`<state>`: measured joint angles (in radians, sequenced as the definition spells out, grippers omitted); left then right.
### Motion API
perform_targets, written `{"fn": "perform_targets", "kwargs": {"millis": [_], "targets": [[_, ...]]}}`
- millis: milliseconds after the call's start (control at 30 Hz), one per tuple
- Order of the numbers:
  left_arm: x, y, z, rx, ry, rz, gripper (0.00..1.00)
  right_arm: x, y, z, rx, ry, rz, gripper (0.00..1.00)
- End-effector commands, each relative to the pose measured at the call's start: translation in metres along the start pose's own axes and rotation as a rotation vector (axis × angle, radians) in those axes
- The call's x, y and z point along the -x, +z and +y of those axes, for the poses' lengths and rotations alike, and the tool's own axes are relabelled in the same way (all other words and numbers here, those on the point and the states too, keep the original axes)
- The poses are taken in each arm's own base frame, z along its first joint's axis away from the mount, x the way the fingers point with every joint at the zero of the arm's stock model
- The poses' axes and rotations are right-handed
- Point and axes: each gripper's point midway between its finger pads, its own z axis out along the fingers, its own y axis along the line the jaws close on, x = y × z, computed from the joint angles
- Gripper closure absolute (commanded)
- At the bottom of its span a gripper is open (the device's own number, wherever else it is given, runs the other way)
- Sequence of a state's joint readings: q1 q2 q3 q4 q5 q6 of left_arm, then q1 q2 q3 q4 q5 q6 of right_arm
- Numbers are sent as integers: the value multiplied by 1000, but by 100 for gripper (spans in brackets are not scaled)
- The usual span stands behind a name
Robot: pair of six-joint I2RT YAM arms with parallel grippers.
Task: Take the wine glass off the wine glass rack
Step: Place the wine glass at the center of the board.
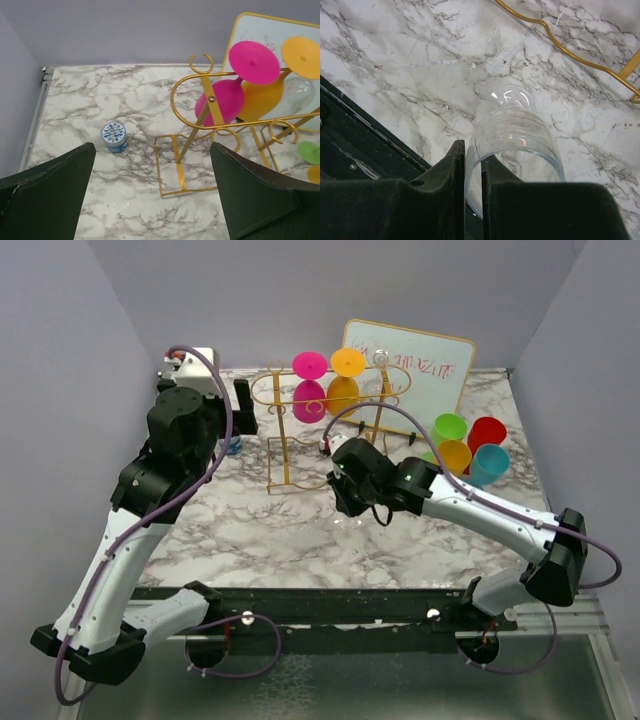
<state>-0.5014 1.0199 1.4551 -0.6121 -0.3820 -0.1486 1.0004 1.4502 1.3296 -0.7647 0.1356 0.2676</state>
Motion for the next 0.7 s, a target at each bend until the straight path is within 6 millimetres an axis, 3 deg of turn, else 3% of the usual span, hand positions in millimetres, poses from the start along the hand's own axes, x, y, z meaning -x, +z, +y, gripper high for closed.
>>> {"fn": "perform_targets", "kwargs": {"millis": [0,133,333,400,500,600,667], "targets": [[-2,2,28,94,32,23,1,19,9,13,35,-36,-35,100],[-4,3,42,141,4,12,1,16,18,18,33,-47,-17,99],[-4,-9,40,113,-48,-19,1,15,28,25,43,-52,-2,93],[-8,-10,37,95,-47,-10,1,15,29,28,47,-57,0,84],[-12,-10,37,97,-57,-4,1,13,29,32,60,-66,5,79],[-9,-14,43,121,-59,-28,1,9,31,33,66,-74,9,70],[-5,-17,43,117,-57,-39,1,8,31,33,64,-76,15,68]]}}
